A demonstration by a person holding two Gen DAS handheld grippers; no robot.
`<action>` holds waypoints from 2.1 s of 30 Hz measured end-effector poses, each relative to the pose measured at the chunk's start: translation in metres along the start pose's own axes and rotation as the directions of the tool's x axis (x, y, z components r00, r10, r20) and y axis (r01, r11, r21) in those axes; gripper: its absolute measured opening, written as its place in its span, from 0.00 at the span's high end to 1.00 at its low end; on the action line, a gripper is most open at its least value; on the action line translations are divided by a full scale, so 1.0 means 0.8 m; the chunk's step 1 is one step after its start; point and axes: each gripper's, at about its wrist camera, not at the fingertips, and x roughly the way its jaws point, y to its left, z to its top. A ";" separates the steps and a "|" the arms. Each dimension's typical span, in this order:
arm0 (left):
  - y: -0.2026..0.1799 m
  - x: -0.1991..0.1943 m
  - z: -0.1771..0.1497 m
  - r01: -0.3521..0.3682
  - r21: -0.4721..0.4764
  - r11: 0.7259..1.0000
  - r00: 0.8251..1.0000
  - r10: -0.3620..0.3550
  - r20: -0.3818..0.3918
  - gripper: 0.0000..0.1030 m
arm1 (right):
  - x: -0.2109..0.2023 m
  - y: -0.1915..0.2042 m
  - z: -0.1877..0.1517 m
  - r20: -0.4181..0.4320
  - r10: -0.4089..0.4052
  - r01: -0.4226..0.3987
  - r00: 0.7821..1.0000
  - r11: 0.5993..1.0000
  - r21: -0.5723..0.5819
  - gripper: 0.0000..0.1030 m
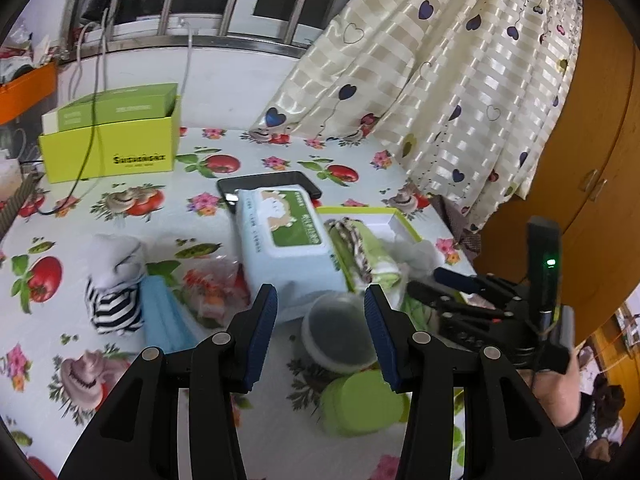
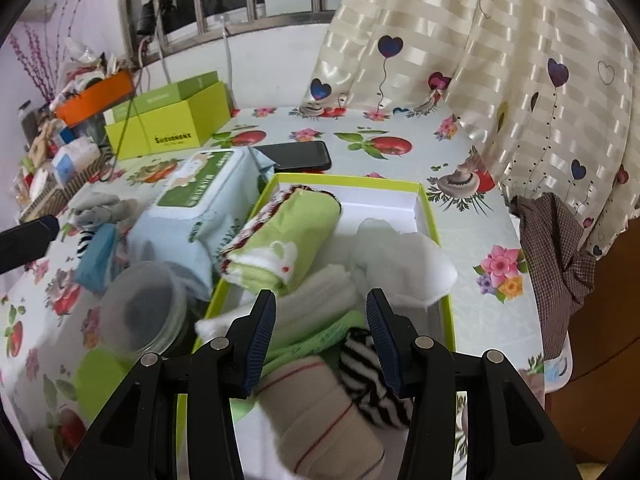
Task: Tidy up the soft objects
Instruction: 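Move the left gripper toward the white cloth while the right moves to the blue face mask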
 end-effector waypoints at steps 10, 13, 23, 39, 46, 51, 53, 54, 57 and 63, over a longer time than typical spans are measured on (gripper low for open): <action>0.006 -0.036 -0.035 -0.101 0.002 0.995 0.995 0.101 0.026 0.55 | -0.054 0.022 -0.029 0.018 0.044 -0.044 0.999 0.999 0.003 0.50; 0.010 -0.043 -0.045 -0.122 -0.008 0.992 0.992 0.122 0.029 0.55 | -0.070 0.031 -0.035 0.028 0.058 -0.058 0.998 0.998 -0.002 0.47; 0.026 -0.061 -0.067 -0.175 -0.029 0.984 0.984 0.176 0.035 0.55 | -0.103 0.060 -0.050 0.040 0.092 -0.090 0.995 0.995 -0.049 0.41; 0.071 -0.084 -0.106 -0.201 -0.080 0.976 0.979 0.203 0.018 0.55 | -0.122 0.088 -0.063 0.037 0.131 -0.128 0.991 0.988 -0.086 0.41; 0.104 -0.097 -0.117 -0.206 -0.124 0.971 0.977 0.210 0.023 0.55 | -0.122 0.114 -0.060 0.032 0.162 -0.157 0.986 0.980 -0.124 0.41; 0.122 -0.101 -0.119 -0.202 -0.154 0.967 0.978 0.208 0.026 0.55 | -0.118 0.134 -0.050 0.029 0.182 -0.176 0.983 0.972 -0.154 0.41; 0.127 -0.102 -0.118 -0.201 -0.164 0.966 0.978 0.208 0.025 0.55 | -0.116 0.147 -0.044 0.031 0.197 -0.189 0.980 0.966 -0.174 0.41; 0.130 -0.102 -0.118 -0.202 -0.167 0.965 0.978 0.209 0.026 0.55 | -0.114 0.155 -0.040 0.031 0.209 -0.200 0.977 0.962 -0.185 0.41; 0.137 -0.103 -0.118 -0.198 -0.180 0.964 0.978 0.206 0.027 0.55 | -0.104 0.178 -0.029 0.024 0.236 -0.226 0.971 0.950 -0.213 0.41; 0.158 -0.107 -0.119 -0.188 -0.208 0.960 0.980 0.198 0.029 0.55 | -0.063 0.234 -0.003 -0.020 0.298 -0.292 0.954 0.919 -0.265 0.41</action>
